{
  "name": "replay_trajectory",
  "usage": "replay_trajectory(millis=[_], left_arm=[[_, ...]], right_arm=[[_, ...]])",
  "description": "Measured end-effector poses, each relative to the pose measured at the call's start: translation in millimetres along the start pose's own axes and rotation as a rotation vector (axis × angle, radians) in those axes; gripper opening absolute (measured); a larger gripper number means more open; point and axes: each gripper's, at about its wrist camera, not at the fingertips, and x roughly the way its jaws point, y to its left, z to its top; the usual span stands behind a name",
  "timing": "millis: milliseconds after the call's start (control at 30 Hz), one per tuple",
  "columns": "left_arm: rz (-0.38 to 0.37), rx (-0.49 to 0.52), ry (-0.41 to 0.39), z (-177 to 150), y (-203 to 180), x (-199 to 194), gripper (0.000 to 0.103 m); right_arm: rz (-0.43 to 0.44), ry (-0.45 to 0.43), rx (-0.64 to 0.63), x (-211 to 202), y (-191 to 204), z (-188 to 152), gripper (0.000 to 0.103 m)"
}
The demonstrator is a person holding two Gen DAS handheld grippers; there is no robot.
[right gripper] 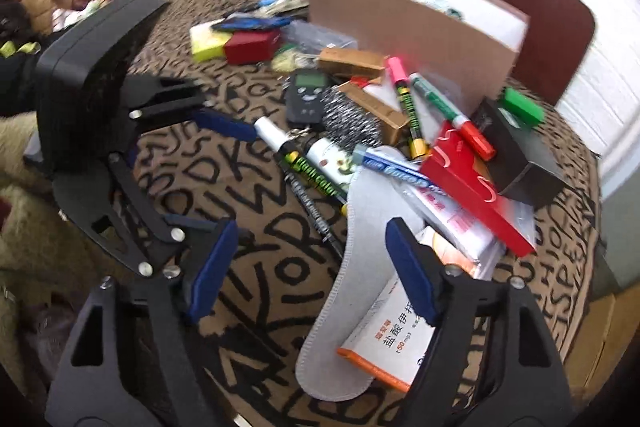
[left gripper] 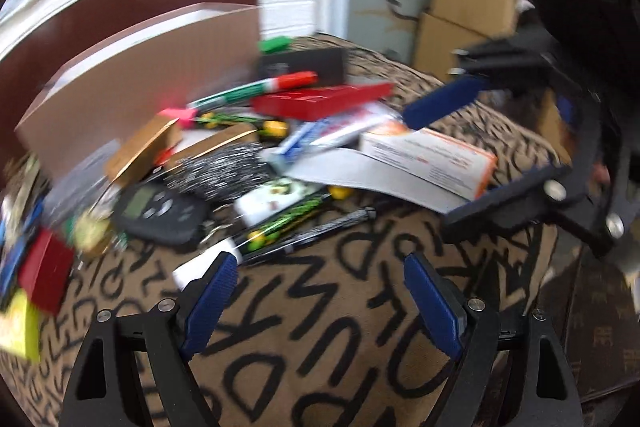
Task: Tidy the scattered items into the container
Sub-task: 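Withdraw the right tool from the box back over the scattered items, then grasp the black marker with the right gripper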
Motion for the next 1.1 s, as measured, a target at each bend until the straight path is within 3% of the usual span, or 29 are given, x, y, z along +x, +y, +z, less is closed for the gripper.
replay_trajectory(millis=[67,167,267,333,400,500,667,767,800,833,967,1100], left_arm=[[-0.072,0.034,0.017,3,1,3,0.087],[-0.145,0.092,0.051,8,6,9,0.085],[-0.127,0.119,0.081,10,10,17,0.084],[-0.129,0.101,0.088,13,13,21,0.076],[-0.147,0.058,0.102,16,18,25,0.057],[-0.183,-0.022,0.121,17,28,30,0.051],[-0.158,-0.013,0.116,15,25,22,0.050],[-0.158,-0.020,0.122,15,27,20,0.043],[-0.154,-0.022,0.123,15,28,20,0.034],[-0.151,-0.026,0.123,15,29,19,0.031],[-0.171,-0.086,0.105,13,35,15,0.028],[-0.119,-0.098,0.092,12,26,8,0.024]], right_arm=[[0.078,0.042,-0.039,9,-3,4,0.053],[0.121,0.148,-0.143,36,0,13,0.052],[0.114,0.220,-0.211,57,1,19,0.051],[0.133,0.234,-0.209,64,-4,21,0.045],[0.138,0.247,-0.210,68,-8,22,0.036],[0.131,0.291,-0.239,74,-9,22,0.023],[0.113,0.320,-0.314,76,-2,24,0.022],[0.106,0.337,-0.353,79,0,24,0.022],[0.105,0.338,-0.357,80,0,22,0.022],[0.102,0.341,-0.361,80,1,23,0.019],[0.086,0.343,-0.375,81,2,22,0.018],[0.078,0.340,-0.358,79,2,21,0.018]])
